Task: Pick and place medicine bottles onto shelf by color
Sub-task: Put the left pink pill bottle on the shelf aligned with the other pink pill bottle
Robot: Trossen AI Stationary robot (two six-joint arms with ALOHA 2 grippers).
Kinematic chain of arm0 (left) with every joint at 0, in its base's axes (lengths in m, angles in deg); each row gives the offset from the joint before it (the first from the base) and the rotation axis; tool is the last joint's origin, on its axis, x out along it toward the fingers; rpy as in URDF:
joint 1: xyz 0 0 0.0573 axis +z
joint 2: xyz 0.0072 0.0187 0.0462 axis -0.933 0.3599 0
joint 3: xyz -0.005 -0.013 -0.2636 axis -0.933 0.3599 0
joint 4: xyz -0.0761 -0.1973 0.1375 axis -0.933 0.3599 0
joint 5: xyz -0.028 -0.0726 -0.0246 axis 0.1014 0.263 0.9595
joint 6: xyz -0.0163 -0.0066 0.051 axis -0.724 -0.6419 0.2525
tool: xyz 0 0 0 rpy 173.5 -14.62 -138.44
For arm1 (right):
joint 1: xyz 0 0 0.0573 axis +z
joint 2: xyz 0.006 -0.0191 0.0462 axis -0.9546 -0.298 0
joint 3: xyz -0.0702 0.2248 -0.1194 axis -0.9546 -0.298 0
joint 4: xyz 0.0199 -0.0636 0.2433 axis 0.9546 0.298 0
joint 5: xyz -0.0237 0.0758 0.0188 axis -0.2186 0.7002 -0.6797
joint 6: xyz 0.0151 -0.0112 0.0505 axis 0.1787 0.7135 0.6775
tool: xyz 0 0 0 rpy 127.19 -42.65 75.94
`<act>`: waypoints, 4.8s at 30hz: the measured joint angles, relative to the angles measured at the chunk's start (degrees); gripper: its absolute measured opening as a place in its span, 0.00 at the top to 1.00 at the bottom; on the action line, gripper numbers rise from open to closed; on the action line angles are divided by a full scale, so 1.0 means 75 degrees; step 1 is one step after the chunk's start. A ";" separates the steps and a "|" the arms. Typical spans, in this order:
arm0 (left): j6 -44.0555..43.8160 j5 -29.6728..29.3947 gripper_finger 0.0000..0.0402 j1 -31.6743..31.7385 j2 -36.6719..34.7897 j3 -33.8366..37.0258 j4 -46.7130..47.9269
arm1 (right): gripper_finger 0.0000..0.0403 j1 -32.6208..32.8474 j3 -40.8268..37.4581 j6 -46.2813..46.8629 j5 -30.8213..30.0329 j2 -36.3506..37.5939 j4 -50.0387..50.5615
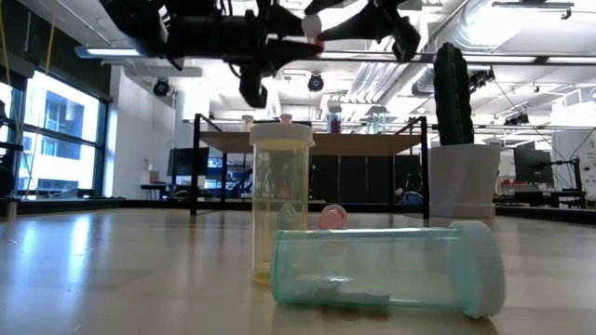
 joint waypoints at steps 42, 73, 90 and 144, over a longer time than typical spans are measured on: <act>0.1732 0.0118 0.76 -0.0032 0.0000 -0.0375 0.0204 | 0.75 -0.0003 0.0000 -0.0006 -0.0340 -0.0019 -0.0362; 0.7641 0.1861 0.58 0.1035 0.0000 -0.0369 0.0157 | 0.75 0.0032 0.0000 0.4551 -0.0270 -0.0019 -0.0438; 1.0999 0.2311 0.56 0.1230 0.0000 -0.0366 0.0211 | 0.75 0.0642 0.0000 0.8640 -0.0873 -0.0016 -0.2242; 1.2122 0.1792 0.64 0.0810 0.0000 -0.0366 -0.0318 | 0.75 -0.0755 0.0000 1.1459 -0.0209 0.0013 -0.2154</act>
